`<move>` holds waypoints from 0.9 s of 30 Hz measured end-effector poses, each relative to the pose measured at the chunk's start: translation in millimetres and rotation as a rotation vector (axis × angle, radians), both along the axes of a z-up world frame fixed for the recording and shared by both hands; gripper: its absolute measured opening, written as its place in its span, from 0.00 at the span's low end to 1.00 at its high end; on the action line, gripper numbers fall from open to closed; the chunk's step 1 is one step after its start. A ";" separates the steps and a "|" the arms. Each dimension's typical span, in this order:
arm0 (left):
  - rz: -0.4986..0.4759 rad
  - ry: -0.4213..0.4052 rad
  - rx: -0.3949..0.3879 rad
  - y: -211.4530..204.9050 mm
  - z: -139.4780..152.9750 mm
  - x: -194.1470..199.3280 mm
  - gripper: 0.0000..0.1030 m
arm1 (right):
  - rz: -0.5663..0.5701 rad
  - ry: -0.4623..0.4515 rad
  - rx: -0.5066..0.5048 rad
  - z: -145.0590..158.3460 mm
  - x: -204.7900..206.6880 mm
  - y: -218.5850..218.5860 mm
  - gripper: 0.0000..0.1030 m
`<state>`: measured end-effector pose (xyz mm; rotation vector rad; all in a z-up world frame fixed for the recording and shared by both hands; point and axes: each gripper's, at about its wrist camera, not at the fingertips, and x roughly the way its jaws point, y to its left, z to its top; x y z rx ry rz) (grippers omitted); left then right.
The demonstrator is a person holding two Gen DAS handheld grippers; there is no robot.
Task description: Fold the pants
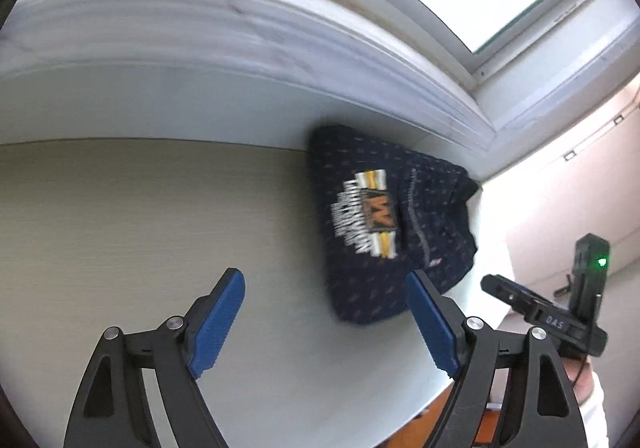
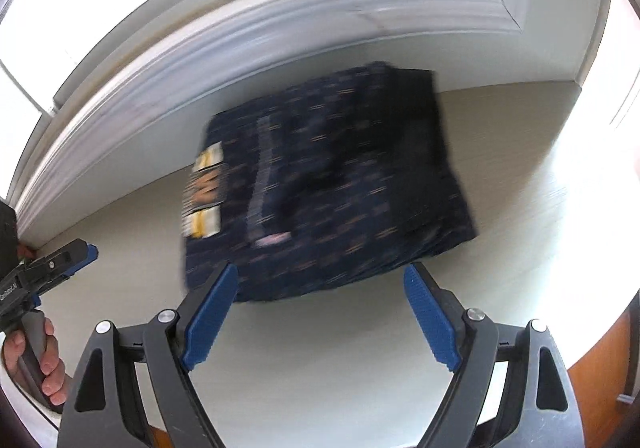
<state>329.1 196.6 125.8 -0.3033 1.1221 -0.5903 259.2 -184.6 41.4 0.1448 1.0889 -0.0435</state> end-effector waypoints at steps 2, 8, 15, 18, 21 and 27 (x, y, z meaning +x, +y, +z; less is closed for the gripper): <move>0.019 -0.022 0.036 26.3 10.3 -12.6 0.81 | 0.009 -0.014 -0.030 6.5 -10.6 26.3 0.80; 0.076 -0.085 0.147 101.3 36.2 -49.9 0.81 | 0.039 -0.085 -0.038 35.1 -53.1 101.5 0.80; 0.098 -0.169 0.239 170.6 57.9 -84.0 0.81 | 0.046 -0.138 -0.056 58.7 -90.2 169.8 0.80; 0.087 -0.187 0.261 188.6 66.5 -93.2 0.81 | 0.069 -0.143 -0.086 60.7 -98.2 193.7 0.80; 0.086 -0.226 0.289 201.7 79.4 -103.8 0.81 | 0.093 -0.154 -0.080 64.9 -106.7 215.2 0.80; 0.146 -0.253 0.291 214.7 97.5 -122.0 0.81 | 0.153 -0.172 -0.064 67.1 -108.7 229.2 0.80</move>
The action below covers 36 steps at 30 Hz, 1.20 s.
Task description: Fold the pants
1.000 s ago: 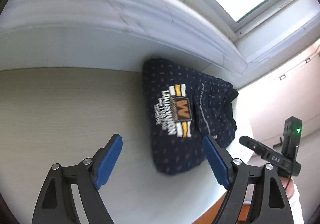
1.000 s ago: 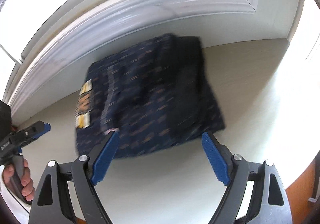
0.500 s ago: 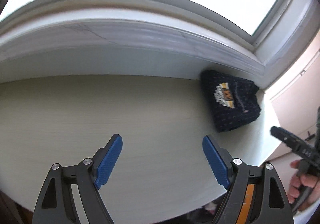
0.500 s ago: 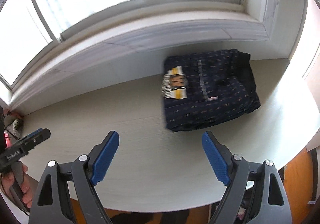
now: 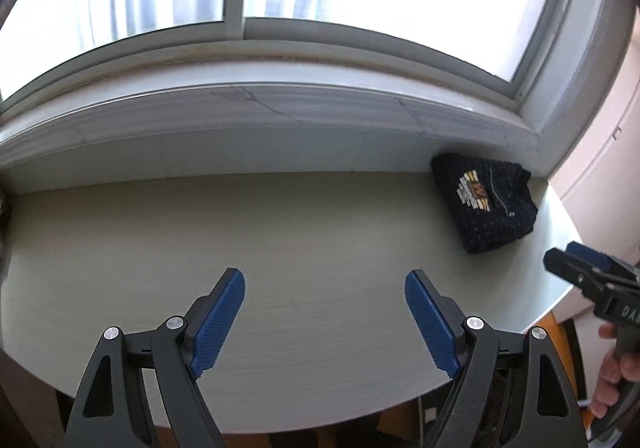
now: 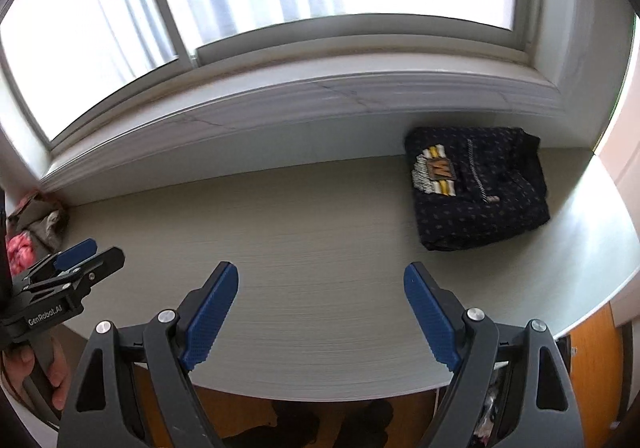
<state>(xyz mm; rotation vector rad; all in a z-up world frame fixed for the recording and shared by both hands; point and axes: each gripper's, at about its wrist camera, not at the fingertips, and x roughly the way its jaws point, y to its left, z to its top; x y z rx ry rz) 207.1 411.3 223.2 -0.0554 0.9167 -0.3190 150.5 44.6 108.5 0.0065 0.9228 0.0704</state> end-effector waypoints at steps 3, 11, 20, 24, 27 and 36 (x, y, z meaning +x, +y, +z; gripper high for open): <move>0.038 -0.006 -0.007 0.0 6.0 -6.5 0.81 | 0.028 0.000 -0.005 4.4 -2.6 2.7 0.80; 0.051 -0.029 0.014 -22.7 12.6 -17.1 0.81 | 0.047 -0.001 0.037 4.5 -4.3 -11.5 0.80; 0.061 -0.034 0.014 -32.0 14.9 -20.3 0.81 | 0.069 0.016 0.050 0.9 -7.3 -13.3 0.80; 0.060 -0.042 0.023 -32.7 15.5 -20.0 0.81 | 0.069 0.016 0.058 1.4 -8.9 -12.5 0.80; 0.067 -0.039 0.022 -32.0 15.9 -20.3 0.81 | 0.072 0.019 0.058 0.6 -9.5 -12.1 0.80; 0.073 -0.035 0.022 -34.3 14.6 -20.6 0.81 | 0.076 0.018 0.064 1.0 -8.6 -13.0 0.80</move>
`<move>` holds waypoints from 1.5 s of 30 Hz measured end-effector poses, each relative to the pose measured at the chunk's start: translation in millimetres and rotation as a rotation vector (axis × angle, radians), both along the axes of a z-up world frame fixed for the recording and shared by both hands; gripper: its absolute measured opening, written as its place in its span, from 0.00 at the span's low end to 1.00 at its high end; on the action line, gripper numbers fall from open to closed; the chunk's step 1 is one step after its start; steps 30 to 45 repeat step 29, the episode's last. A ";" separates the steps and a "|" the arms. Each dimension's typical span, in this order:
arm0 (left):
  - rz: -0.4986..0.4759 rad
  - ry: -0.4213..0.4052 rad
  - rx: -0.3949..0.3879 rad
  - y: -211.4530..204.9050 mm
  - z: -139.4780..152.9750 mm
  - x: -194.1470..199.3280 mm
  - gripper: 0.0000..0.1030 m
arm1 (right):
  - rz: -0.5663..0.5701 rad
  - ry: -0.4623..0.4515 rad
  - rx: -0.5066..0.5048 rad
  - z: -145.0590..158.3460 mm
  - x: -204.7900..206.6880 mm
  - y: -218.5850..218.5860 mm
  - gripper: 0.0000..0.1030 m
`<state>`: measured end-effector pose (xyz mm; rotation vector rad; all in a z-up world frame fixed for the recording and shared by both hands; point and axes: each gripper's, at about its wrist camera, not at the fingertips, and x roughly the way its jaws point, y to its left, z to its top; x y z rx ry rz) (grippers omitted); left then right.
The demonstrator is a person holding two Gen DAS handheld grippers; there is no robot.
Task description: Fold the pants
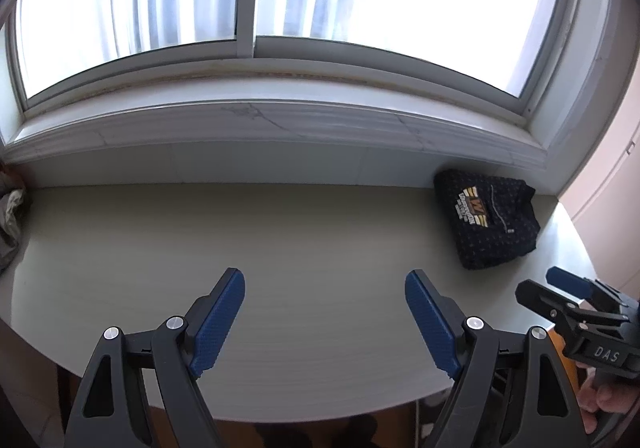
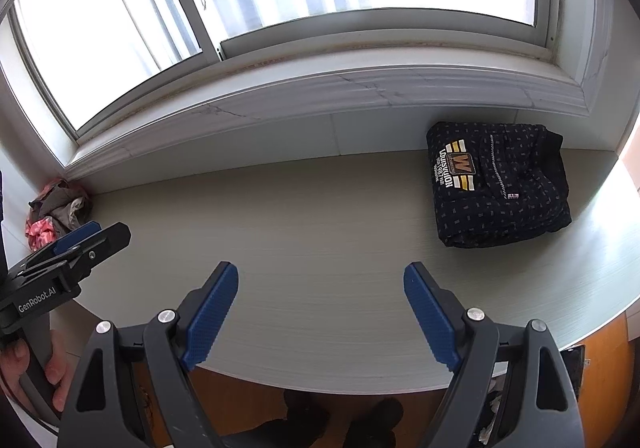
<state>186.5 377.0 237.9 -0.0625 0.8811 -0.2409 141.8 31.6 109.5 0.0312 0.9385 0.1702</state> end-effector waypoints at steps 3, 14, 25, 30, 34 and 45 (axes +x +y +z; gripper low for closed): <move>0.002 -0.001 0.002 -0.8 -0.5 0.0 0.81 | 0.002 0.000 -0.001 -0.7 -0.6 1.2 0.80; 0.002 0.007 -0.004 -3.0 -1.6 0.8 0.81 | 0.003 -0.006 -0.007 1.1 1.7 -0.7 0.80; 0.000 -0.031 0.040 -10.0 0.8 -1.2 0.88 | 0.002 -0.020 -0.021 3.1 3.3 -2.0 0.80; -0.012 -0.031 0.035 -12.3 1.0 -0.8 0.88 | 0.002 -0.018 -0.018 2.4 3.8 -2.5 0.80; -0.012 -0.031 0.035 -12.3 1.0 -0.8 0.88 | 0.002 -0.018 -0.018 2.4 3.8 -2.5 0.80; -0.012 -0.031 0.035 -12.3 1.0 -0.8 0.88 | 0.002 -0.018 -0.018 2.4 3.8 -2.5 0.80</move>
